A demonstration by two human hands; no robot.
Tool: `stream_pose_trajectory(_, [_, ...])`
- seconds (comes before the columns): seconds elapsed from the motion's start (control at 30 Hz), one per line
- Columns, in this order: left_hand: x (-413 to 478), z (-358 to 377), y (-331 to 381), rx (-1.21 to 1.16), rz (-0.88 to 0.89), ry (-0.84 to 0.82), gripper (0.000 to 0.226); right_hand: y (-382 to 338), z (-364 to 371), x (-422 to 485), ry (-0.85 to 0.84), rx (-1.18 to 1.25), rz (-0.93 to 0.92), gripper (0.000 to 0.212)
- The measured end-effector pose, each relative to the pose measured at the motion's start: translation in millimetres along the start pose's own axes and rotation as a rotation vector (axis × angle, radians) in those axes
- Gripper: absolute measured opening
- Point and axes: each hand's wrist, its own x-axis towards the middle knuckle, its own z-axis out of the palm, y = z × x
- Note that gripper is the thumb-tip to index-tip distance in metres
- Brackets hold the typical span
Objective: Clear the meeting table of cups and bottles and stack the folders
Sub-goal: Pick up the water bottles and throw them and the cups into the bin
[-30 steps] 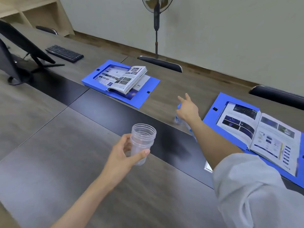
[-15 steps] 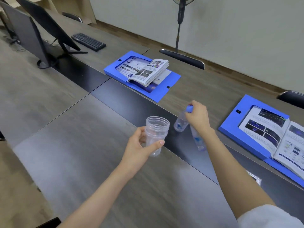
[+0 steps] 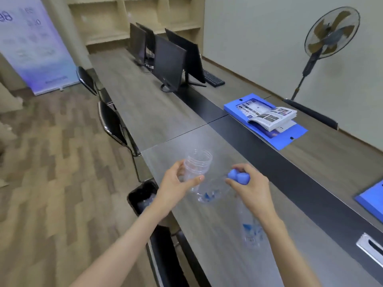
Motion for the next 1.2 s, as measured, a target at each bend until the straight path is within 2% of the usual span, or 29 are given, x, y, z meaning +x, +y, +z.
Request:
stream_pose_trajectory(0.1, [-29.6, -81.0, -19.0, -0.021, 0.013, 0.050, 0.079, -37.4, 65.3, -38.8, -0.069, -0.047, -0.046, 0.030])
stream_pose_trajectory(0.23, [-74.6, -172.0, -31.1, -0.074, 0.010, 0.074, 0.059, -83.4, 149.6, -77.8, -0.180, -0.126, -0.101, 0.033])
stream_pose_trajectory(0.47, [-102.9, -276.9, -52.0, -0.103, 0.046, 0.214, 0.042, -135.2, 255.3, -91.6, -0.380, -0.291, -0.273, 0.035])
stream_pose_trajectory(0.57, [-97.7, -310.3, -65.1, -0.118, 0.040, 0.252, 0.046, -144.5, 295.2, -78.5, -0.428, -0.334, -0.295, 0.036])
stream_pose_trajectory(0.63, [-89.4, -327.8, -76.1, -0.134, 0.008, 0.269, 0.061, -144.2, 320.5, -64.7, -0.450, -0.353, -0.295, 0.036])
stream_pose_trajectory(0.73, [-66.1, -351.7, -96.9, -0.155, -0.034, 0.298, 0.077, -137.0, 362.1, -37.4, -0.479, -0.377, -0.280, 0.035])
stream_pose_trajectory(0.93, [19.4, -387.8, -141.0, -0.153, -0.156, 0.310, 0.062, -83.9, 456.3, 47.7, -0.460, -0.433, -0.142, 0.025])
stream_pose_trajectory(1.2, [166.3, -395.9, -241.0, -0.116, -0.444, 0.353, 0.069, 39.8, 583.7, 158.2, -0.514, -0.605, 0.096, 0.019])
